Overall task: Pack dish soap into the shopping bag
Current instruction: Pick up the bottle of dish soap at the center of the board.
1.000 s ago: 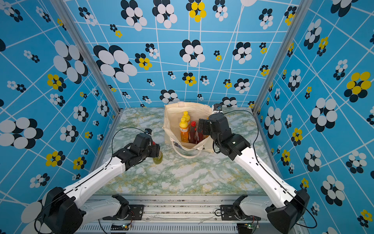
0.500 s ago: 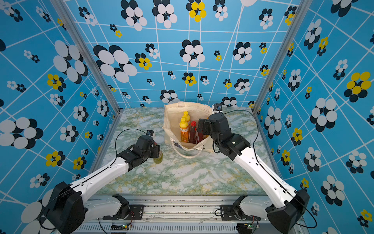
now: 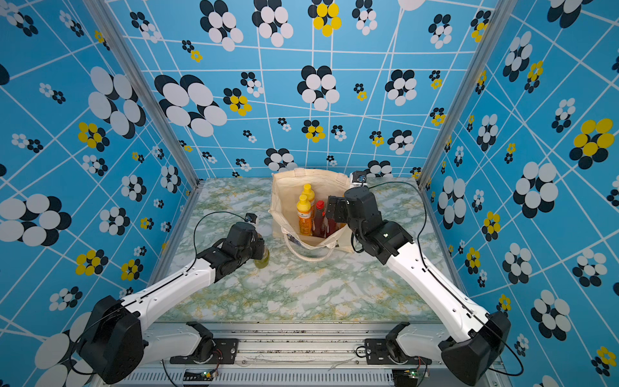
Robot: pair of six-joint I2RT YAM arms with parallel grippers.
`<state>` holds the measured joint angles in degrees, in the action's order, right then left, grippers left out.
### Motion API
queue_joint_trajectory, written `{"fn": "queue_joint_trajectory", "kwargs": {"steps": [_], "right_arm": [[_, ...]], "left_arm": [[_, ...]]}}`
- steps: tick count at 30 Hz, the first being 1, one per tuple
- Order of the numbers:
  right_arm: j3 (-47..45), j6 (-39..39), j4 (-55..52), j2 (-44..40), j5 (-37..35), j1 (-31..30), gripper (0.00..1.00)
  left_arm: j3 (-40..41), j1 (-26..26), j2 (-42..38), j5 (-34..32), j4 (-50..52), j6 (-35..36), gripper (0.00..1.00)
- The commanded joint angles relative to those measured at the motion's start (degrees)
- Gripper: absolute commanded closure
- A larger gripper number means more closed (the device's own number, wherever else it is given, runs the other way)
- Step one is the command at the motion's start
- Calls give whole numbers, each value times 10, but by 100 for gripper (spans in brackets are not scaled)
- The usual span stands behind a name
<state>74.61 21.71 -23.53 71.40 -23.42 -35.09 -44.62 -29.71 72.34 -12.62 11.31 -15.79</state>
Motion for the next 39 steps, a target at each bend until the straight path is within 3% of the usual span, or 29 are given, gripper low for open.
{"fn": "queue_joint_trajectory", "kwargs": {"steps": [1,5,13,20,30,39], "right_arm": [[2,0,6,1,3,4,1],[-2,-2,7,-3,1,4,1],[-15,-4,12,-15,-17,4,1],[-24,-4,12,-27,-32,5,1],[-26,0,12,-31,-31,5,1],[-25,4,7,-31,-29,5,1]], "left_arm": [[-8,-2,-2,-12,-4,8,88],[-30,-2,-19,-30,19,0,100],[-123,-1,-57,-65,94,-18,100],[-261,-1,-63,-87,180,-7,100],[-526,-2,3,-61,258,14,100],[-674,-6,73,-16,269,15,100]]}}
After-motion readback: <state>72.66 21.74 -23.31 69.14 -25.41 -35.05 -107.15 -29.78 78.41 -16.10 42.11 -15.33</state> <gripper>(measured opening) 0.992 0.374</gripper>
